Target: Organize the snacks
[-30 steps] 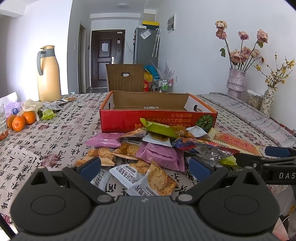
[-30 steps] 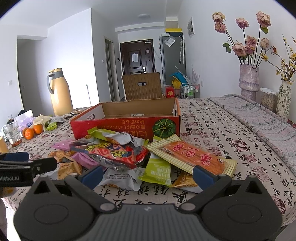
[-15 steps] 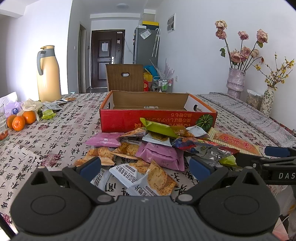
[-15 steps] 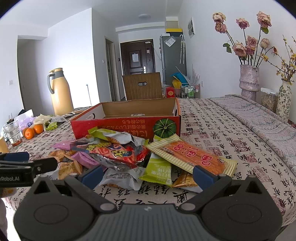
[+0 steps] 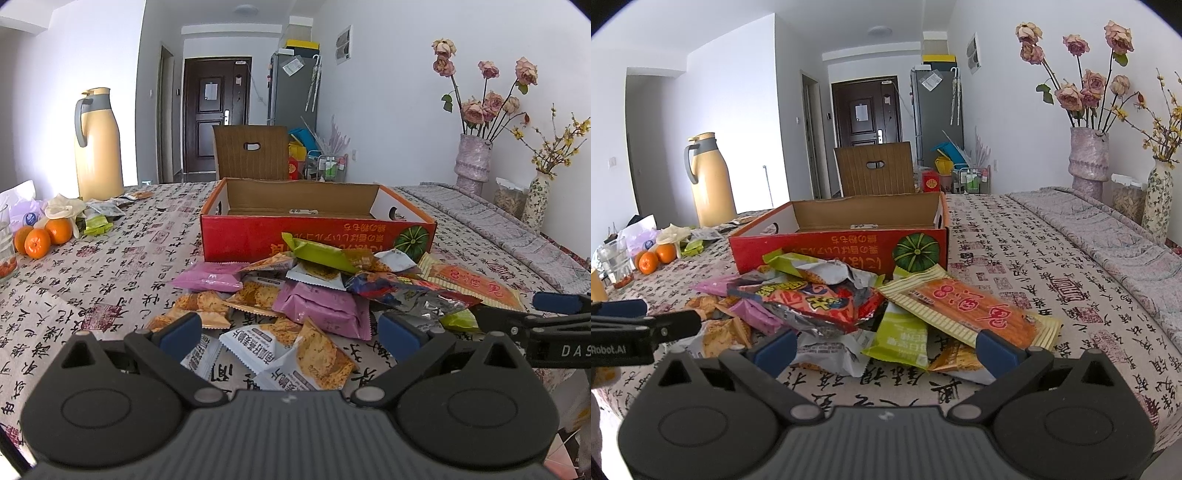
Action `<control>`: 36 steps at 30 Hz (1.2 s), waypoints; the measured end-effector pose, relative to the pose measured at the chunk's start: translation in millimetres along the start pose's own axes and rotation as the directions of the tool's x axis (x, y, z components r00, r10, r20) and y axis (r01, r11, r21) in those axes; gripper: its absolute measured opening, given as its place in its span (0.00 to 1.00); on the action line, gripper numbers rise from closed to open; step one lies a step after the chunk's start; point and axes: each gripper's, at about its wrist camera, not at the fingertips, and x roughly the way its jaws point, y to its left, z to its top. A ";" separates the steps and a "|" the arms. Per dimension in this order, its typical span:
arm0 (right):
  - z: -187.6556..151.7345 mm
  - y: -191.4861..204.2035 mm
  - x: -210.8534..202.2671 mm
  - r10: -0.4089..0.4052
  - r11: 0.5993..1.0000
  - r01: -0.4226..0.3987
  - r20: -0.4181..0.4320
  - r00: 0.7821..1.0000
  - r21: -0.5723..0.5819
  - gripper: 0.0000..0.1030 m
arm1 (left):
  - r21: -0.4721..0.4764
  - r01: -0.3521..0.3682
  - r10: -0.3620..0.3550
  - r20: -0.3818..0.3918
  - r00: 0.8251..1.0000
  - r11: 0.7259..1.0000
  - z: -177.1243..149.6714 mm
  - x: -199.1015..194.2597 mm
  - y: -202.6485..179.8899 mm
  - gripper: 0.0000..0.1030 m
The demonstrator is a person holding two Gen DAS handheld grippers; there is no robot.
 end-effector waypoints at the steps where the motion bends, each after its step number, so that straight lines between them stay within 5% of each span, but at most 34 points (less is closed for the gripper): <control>1: 0.8 -1.8 0.2 -0.006 1.000 0.006 -0.002 1.000 -0.002 1.00 | -0.001 -0.002 0.002 -0.004 1.000 1.000 1.2 1.2 0.9 1.00; 18: 27.3 -56.7 58.1 -0.091 0.989 0.076 -0.119 0.989 -0.128 1.00 | -0.026 -0.033 0.032 -0.050 0.998 0.999 15.2 26.5 9.6 1.00; 36: 42.5 -98.8 136.4 0.051 0.990 -0.087 -0.306 0.951 -0.107 1.00 | -0.018 -0.047 0.046 -0.074 0.996 0.999 22.7 45.1 8.2 1.00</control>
